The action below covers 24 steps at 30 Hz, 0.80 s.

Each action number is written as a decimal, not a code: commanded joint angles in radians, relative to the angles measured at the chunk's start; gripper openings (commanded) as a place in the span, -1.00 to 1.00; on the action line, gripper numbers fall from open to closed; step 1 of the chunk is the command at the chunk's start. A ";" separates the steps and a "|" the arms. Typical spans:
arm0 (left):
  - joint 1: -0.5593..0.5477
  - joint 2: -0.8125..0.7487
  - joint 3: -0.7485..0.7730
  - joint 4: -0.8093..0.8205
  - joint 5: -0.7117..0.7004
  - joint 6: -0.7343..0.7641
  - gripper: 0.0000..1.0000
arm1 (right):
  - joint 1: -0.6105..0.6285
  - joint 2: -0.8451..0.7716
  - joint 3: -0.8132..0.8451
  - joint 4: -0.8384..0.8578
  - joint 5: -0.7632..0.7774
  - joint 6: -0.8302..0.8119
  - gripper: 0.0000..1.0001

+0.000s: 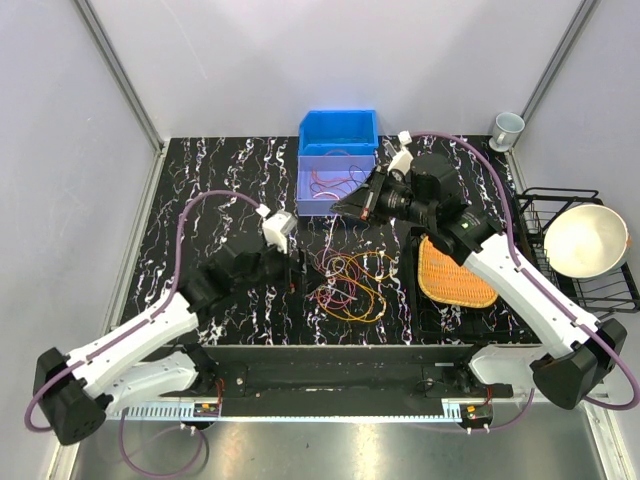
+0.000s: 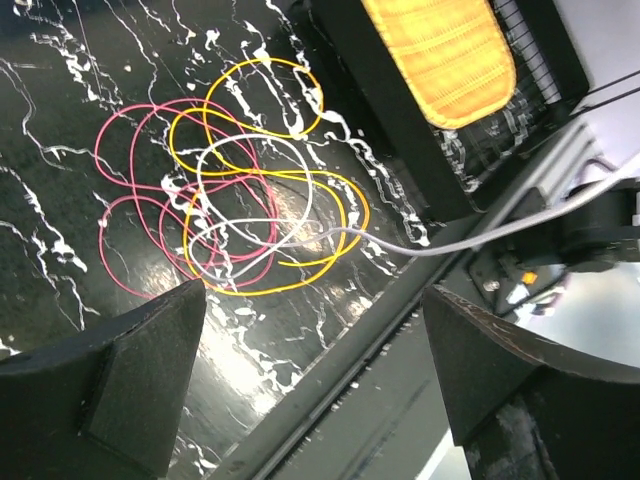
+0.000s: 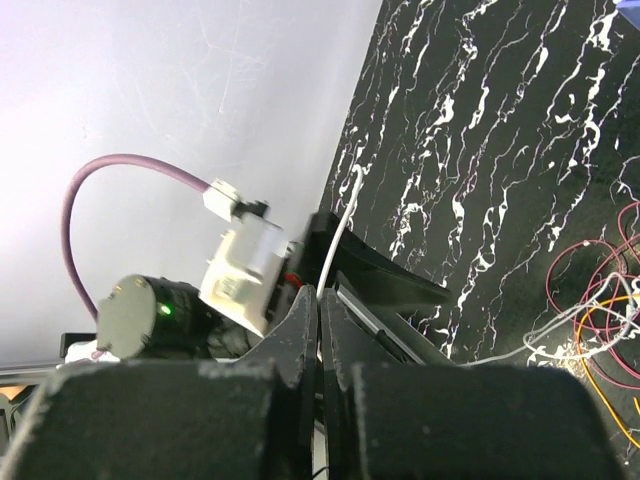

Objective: Untangle the cables

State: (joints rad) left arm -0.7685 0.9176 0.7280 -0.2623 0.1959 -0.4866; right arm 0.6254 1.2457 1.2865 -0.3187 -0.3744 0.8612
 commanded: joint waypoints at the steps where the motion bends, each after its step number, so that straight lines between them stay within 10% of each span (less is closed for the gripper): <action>1: -0.060 0.068 -0.002 0.098 -0.151 0.089 0.81 | 0.008 0.000 0.057 0.003 0.022 -0.024 -1.00; 19: -0.172 0.326 0.040 0.238 -0.357 0.141 0.26 | 0.007 0.011 0.077 -0.008 0.000 -0.027 -1.00; 24: -0.221 0.307 0.034 0.282 -0.462 0.125 0.64 | -0.003 0.018 0.097 -0.019 0.000 -0.027 -1.00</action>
State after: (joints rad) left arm -0.9524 1.2476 0.7288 -0.0971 -0.1421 -0.3561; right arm 0.6258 1.2594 1.3212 -0.3454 -0.3756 0.8516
